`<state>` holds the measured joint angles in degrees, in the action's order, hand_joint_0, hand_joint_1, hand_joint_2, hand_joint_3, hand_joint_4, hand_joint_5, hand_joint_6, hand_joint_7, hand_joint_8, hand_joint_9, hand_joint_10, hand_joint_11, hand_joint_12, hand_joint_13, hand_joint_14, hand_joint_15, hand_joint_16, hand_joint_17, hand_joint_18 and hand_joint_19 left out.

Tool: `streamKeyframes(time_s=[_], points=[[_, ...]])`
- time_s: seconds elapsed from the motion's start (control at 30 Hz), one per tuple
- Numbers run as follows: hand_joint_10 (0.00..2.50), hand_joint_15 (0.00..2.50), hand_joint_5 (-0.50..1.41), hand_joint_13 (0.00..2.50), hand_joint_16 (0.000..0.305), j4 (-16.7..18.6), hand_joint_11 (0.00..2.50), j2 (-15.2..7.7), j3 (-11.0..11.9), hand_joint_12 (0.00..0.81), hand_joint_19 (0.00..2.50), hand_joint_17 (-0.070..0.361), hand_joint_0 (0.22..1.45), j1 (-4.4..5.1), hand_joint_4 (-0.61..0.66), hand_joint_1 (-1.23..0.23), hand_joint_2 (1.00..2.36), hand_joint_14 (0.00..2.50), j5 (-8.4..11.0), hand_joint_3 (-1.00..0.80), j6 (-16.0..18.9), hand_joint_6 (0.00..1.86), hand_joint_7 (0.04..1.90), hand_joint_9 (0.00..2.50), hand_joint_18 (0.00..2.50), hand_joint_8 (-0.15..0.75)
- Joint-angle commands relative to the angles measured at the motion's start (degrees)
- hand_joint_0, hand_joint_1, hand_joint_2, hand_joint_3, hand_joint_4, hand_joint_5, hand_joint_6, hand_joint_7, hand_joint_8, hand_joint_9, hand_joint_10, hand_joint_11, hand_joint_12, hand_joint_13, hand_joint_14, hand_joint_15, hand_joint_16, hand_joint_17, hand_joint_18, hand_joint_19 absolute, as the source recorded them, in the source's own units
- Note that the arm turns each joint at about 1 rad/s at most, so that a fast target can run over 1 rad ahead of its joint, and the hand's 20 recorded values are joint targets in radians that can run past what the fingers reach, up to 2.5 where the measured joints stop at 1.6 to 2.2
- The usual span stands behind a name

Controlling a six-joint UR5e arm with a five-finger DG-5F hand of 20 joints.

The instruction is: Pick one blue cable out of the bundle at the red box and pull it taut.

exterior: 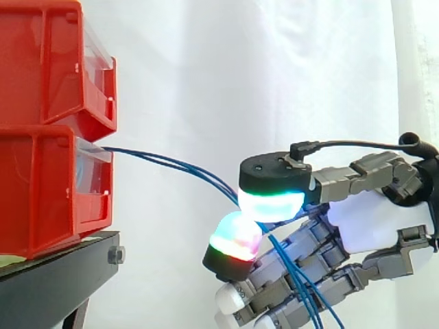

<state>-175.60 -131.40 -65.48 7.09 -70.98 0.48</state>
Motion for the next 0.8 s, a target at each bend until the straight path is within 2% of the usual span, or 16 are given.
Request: streamKeyframes(time_s=[0.0,0.1,0.17,0.33,0.4,0.5,0.53,0.63,0.67,0.77], points=[[0.01,0.11,-0.15,0.36,0.058,0.00,0.29,0.00,0.00,0.383,0.18,0.131,0.60,0.03,0.12,-0.76,1.02,0.00,0.05,-0.08,0.05,0.90,0.95,0.63,0.44,0.374],[0.01,0.11,-0.15,0.37,0.058,0.00,0.30,0.00,0.00,0.380,0.17,0.131,0.61,0.03,0.10,-0.78,1.02,0.00,0.05,-0.08,0.05,0.90,0.96,0.63,0.45,0.373],[0.01,0.11,-0.16,0.36,0.054,0.09,0.30,0.00,0.00,0.362,0.17,0.121,0.64,0.03,0.04,-0.81,1.02,0.01,-0.04,-0.10,0.05,0.91,0.94,0.62,0.42,0.354],[0.01,0.10,-0.17,0.35,0.054,0.09,0.30,0.00,0.00,0.358,0.15,0.121,0.68,-0.15,0.01,-0.86,1.02,0.00,-0.21,-0.19,0.23,0.91,0.91,0.60,0.43,0.337],[0.01,0.10,-0.18,0.35,0.054,0.00,0.30,0.00,0.00,0.358,0.15,0.121,0.69,-0.24,0.03,-0.88,1.02,0.00,-0.21,-0.24,0.23,0.90,0.89,0.59,0.43,0.337],[0.01,0.10,-0.17,0.33,0.054,0.00,0.30,0.00,0.00,0.358,0.17,0.121,0.67,-0.24,0.13,-0.90,1.00,0.00,-0.21,-0.45,0.23,0.89,0.89,0.58,0.42,0.331],[0.01,0.11,-0.17,0.33,0.054,0.09,0.28,0.00,0.00,0.358,0.17,0.121,0.64,-0.24,0.14,-0.87,1.00,0.00,-0.21,-0.50,0.23,0.88,0.89,0.58,0.42,0.331],[0.01,0.12,-0.17,0.33,0.055,0.00,0.29,0.00,0.00,0.368,0.18,0.124,0.55,-0.24,0.15,-0.79,1.00,0.00,-0.21,-0.50,0.23,0.88,0.89,0.59,0.40,0.341],[0.01,0.12,-0.16,0.33,0.058,0.00,0.29,0.00,0.00,0.377,0.19,0.129,0.51,-0.24,0.15,-0.72,1.00,0.00,-0.21,-0.50,0.23,0.88,0.89,0.59,0.41,0.351],[0.01,0.12,-0.16,0.32,0.059,0.00,0.29,0.00,0.00,0.384,0.21,0.133,0.50,-0.24,0.15,-0.64,1.00,0.00,-0.21,-0.50,0.23,0.87,0.88,0.60,0.40,0.362]])
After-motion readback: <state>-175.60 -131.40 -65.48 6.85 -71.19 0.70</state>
